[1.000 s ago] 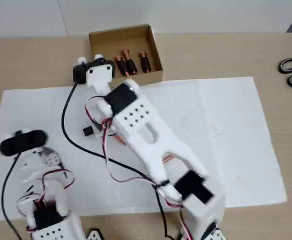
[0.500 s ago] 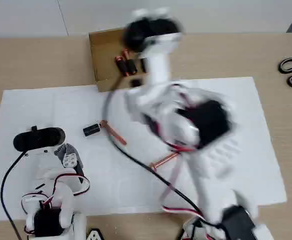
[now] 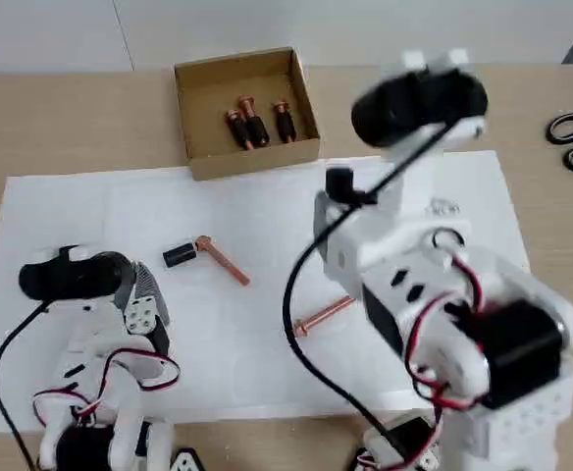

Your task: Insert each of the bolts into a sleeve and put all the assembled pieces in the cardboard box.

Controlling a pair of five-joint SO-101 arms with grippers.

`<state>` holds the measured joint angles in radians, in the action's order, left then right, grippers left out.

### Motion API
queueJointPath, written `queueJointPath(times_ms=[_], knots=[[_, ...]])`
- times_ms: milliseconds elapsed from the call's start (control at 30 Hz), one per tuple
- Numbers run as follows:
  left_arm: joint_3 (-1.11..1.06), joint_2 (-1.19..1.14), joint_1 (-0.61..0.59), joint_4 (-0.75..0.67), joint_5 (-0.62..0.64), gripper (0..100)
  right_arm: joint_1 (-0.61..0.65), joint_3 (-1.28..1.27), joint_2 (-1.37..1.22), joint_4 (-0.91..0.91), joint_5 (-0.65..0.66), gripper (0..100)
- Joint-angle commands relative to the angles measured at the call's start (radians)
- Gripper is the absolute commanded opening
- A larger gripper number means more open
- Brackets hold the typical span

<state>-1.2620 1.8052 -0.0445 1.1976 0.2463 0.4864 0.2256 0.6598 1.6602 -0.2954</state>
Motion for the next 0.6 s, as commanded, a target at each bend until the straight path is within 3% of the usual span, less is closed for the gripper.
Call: queueJointPath(times_ms=[0,267,567], knots=[[0.077,0.003,0.008,0.029,0.0,1,-0.01,-0.15,0.114,-0.065,0.011,0.7],[0.217,-0.041,0.008,0.084,-0.005,1,-0.012,-0.652,0.426,-0.285,0.011,0.7],[0.507,-0.516,0.008,0.21,0.006,1,-0.012,-1.14,0.822,-0.61,0.011,0.5]])
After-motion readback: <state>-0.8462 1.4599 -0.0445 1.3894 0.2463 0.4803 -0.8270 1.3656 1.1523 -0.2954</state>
